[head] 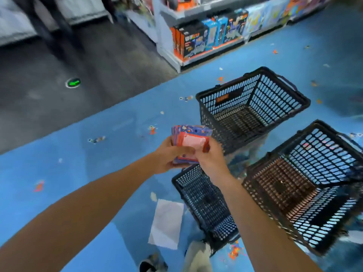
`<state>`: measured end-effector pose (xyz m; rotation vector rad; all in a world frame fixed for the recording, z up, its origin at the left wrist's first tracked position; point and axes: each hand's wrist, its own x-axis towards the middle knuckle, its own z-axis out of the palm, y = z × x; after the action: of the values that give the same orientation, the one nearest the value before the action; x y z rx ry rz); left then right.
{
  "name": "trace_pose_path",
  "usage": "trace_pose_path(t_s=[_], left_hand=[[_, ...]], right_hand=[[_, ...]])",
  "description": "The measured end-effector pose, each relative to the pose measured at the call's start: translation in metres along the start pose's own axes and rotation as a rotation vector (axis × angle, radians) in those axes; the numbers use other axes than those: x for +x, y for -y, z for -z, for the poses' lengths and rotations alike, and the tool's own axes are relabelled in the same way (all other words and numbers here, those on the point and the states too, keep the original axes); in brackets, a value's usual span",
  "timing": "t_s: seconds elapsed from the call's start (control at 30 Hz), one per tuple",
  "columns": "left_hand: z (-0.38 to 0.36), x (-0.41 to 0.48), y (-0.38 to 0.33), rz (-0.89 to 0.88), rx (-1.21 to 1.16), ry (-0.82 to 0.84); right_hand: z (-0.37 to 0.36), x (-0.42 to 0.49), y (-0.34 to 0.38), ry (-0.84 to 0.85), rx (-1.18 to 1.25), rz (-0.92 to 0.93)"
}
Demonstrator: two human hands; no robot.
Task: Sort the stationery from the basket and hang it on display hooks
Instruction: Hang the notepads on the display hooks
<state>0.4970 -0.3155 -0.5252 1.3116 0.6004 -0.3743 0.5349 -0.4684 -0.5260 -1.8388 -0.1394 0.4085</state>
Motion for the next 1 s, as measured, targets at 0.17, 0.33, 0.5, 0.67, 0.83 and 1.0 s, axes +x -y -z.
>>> trace_pose_path(t_s=[0.17, 0.33, 0.5, 0.67, 0.83, 1.0], left_hand=[[0.13, -0.091, 0.019, -0.067, -0.135, -0.215], [0.239, -0.186, 0.038, -0.157, -0.324, -0.468], [0.329, -0.288, 0.056, -0.278, -0.494, -0.723], [0.401, -0.39, 0.075, -0.372, -0.565, -0.926], [0.448, -0.471, 0.084, -0.448, -0.631, -1.131], [0.495, -0.535, 0.078, -0.617, -0.539, -1.28]], right_hand=[[-0.136, -0.046, 0.06, 0.134, -0.076, 0.114], [-0.265, -0.1, 0.116, 0.317, -0.149, 0.241], [-0.382, -0.155, 0.164, 0.531, -0.192, 0.406], [-0.479, -0.216, 0.212, 0.745, -0.188, 0.491], [-0.555, -0.272, 0.256, 0.927, -0.107, 0.494], [-0.624, -0.305, 0.302, 1.138, -0.046, 0.506]])
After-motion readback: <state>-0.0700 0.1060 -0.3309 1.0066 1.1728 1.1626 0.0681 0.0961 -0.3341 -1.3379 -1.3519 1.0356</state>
